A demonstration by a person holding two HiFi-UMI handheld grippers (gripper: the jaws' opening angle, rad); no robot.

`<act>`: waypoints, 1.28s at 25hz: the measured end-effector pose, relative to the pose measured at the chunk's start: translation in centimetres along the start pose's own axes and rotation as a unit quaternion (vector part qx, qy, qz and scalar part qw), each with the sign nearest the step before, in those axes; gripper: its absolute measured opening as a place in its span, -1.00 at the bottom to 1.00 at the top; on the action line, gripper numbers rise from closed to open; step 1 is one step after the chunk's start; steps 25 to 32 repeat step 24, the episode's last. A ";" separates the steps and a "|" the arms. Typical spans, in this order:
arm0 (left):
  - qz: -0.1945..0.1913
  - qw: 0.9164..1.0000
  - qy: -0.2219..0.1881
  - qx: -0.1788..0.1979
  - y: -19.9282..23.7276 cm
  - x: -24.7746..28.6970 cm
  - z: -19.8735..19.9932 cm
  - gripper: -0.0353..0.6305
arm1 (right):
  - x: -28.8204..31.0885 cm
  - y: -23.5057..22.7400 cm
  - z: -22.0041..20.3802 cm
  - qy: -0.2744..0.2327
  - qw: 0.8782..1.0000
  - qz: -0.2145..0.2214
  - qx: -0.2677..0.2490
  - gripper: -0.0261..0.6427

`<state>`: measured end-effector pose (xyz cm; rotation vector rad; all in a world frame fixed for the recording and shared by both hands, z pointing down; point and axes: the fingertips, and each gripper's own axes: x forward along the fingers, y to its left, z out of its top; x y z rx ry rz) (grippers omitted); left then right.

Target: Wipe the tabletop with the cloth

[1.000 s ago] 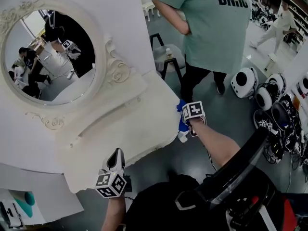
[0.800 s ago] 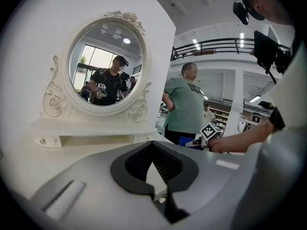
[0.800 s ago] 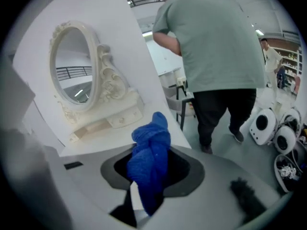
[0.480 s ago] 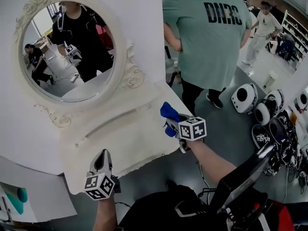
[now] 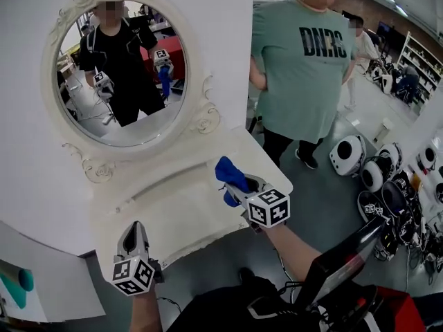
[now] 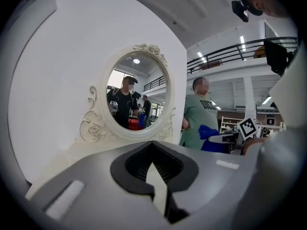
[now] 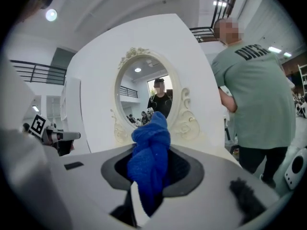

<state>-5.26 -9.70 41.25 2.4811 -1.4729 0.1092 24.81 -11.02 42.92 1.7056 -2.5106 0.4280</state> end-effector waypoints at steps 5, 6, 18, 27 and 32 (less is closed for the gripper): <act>-0.002 1.000 -0.008 -0.001 1.5 -1.5 0.0 -0.87 | 0.1 3.7 0.5 -0.012 1.000 0.008 -0.008 -0.55; 0.001 1.000 -0.011 -0.003 1.8 -1.7 0.1 -0.87 | 0.2 4.0 0.7 -0.014 1.000 0.008 -0.010 -0.55; 0.008 0.999 -0.038 -0.007 3.6 -3.1 0.9 -0.87 | 0.7 6.3 2.8 -0.043 0.999 0.000 -0.026 -0.55; 0.007 0.999 -0.035 -0.013 3.5 -3.1 0.3 -0.87 | 0.9 6.1 2.6 -0.040 0.999 0.001 -0.028 -0.55; 0.007 0.999 -0.035 -0.013 3.5 -3.1 0.3 -0.87 | 0.9 6.1 2.6 -0.040 0.999 0.001 -0.028 -0.55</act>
